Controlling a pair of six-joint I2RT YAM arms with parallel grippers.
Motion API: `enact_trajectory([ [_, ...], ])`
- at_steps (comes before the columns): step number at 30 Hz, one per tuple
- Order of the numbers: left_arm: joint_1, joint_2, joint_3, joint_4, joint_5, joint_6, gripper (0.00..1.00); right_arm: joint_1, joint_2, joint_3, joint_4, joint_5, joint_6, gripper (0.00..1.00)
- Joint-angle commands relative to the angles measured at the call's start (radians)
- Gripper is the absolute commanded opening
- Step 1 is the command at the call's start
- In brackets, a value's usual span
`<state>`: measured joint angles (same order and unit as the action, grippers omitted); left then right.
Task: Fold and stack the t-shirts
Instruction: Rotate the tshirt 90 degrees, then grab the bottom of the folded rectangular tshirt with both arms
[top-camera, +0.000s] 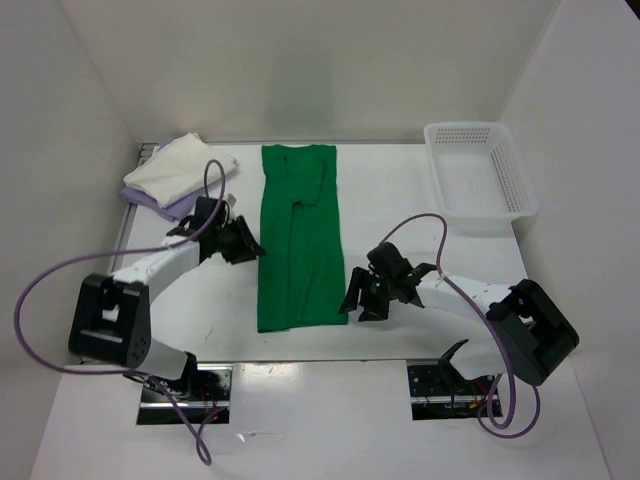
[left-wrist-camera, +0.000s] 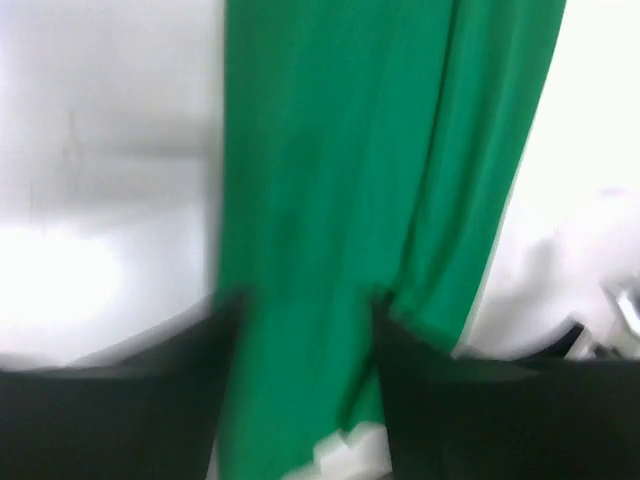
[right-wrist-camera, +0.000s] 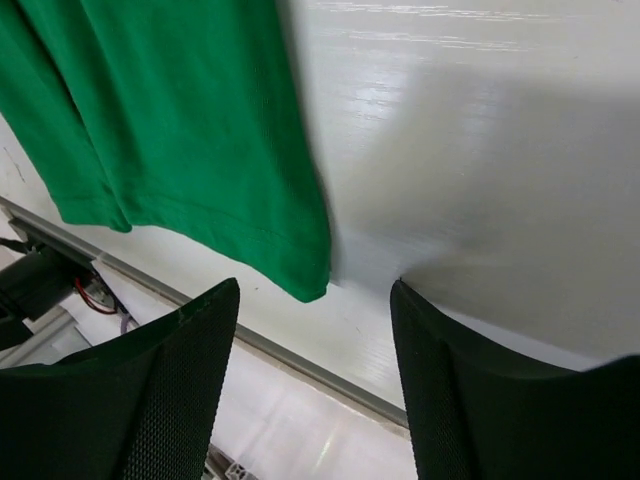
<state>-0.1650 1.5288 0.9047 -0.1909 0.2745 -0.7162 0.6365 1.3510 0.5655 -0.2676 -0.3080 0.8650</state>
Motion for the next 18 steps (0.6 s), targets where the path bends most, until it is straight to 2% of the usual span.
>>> enact_trajectory([
  [1,-0.019,-0.206,-0.127,-0.151,0.034,-0.034,0.35,0.014,-0.009,-0.015,0.073,-0.009,0.011,0.68],
  [3,-0.019,-0.283,-0.234,-0.191,0.034,-0.090,0.24,0.023,-0.035,-0.026,0.084,-0.009,0.011,0.68],
  [4,-0.030,-0.347,-0.268,-0.224,0.048,-0.110,0.22,0.023,-0.035,-0.035,0.094,-0.009,0.020,0.57],
  [6,-0.054,-0.415,-0.361,-0.263,0.039,-0.193,0.20,0.032,-0.018,-0.035,0.105,-0.009,0.031,0.44],
  [7,-0.120,-0.455,-0.371,-0.290,-0.015,-0.227,0.22,0.032,-0.007,-0.035,0.119,-0.009,0.031,0.36],
  [8,-0.148,-0.464,-0.371,-0.301,-0.044,-0.258,0.27,0.041,-0.007,-0.035,0.119,-0.019,0.031,0.34],
  [10,-0.162,-0.570,-0.439,-0.311,-0.096,-0.373,0.43,0.051,0.017,-0.035,0.134,-0.019,0.031,0.34],
  [13,-0.171,-0.659,-0.550,-0.253,-0.068,-0.453,0.70,0.051,0.017,-0.035,0.145,-0.010,0.052,0.34],
  [15,-0.171,-0.670,-0.604,-0.188,-0.028,-0.479,0.70,0.060,0.017,-0.044,0.156,-0.009,0.061,0.36],
  [18,-0.171,-0.682,-0.665,-0.173,0.017,-0.489,0.60,0.060,0.026,-0.053,0.165,-0.009,0.062,0.37],
])
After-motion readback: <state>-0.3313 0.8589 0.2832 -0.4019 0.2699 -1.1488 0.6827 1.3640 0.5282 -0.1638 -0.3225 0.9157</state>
